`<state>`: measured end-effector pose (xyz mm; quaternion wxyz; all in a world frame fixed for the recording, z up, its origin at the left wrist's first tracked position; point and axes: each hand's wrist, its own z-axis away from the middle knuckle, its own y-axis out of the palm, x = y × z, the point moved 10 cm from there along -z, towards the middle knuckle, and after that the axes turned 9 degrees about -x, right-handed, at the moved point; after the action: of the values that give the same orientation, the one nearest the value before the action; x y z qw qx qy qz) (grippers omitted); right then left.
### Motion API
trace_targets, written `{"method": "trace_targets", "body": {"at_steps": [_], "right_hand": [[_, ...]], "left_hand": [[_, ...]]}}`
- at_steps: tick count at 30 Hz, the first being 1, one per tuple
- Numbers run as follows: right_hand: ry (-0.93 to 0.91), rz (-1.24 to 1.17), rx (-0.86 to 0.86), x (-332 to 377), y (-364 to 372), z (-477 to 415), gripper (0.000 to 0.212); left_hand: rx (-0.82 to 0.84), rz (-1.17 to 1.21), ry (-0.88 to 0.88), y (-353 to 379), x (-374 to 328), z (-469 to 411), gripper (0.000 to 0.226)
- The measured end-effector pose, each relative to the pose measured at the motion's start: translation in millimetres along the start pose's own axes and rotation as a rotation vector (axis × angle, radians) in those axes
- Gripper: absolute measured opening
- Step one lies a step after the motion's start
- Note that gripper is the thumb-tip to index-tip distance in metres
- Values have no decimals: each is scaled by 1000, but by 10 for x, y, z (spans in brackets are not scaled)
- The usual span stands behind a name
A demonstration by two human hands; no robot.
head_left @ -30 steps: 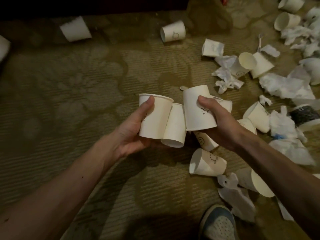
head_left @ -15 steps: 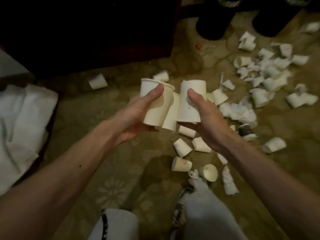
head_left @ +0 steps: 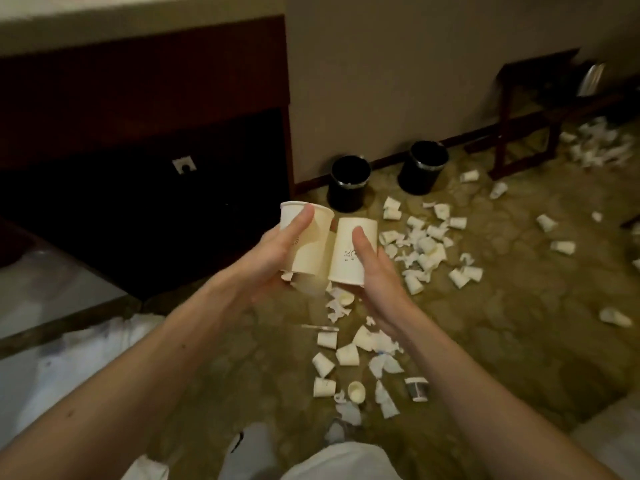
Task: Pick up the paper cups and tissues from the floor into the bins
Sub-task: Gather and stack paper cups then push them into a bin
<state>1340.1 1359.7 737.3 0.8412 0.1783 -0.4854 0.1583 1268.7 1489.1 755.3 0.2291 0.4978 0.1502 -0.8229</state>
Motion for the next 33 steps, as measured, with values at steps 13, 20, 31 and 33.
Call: {"method": "trace_targets", "body": {"at_steps": [13, 20, 31, 33], "right_hand": [[-70, -97, -92, 965, 333, -888, 46], [-82, -193, -238, 1415, 412, -1633, 39], [-135, -278, -397, 1910, 302, -2562, 50], [-135, -241, -430, 1948, 251, -2781, 50]], "left_hand": [[79, 31, 17, -179, -1023, -965, 39], [283, -51, 7, -93, -1669, -1932, 49], [444, -79, 7, 260, -2277, -2977, 61], [421, -101, -14, 301, -2289, -3223, 66]]}}
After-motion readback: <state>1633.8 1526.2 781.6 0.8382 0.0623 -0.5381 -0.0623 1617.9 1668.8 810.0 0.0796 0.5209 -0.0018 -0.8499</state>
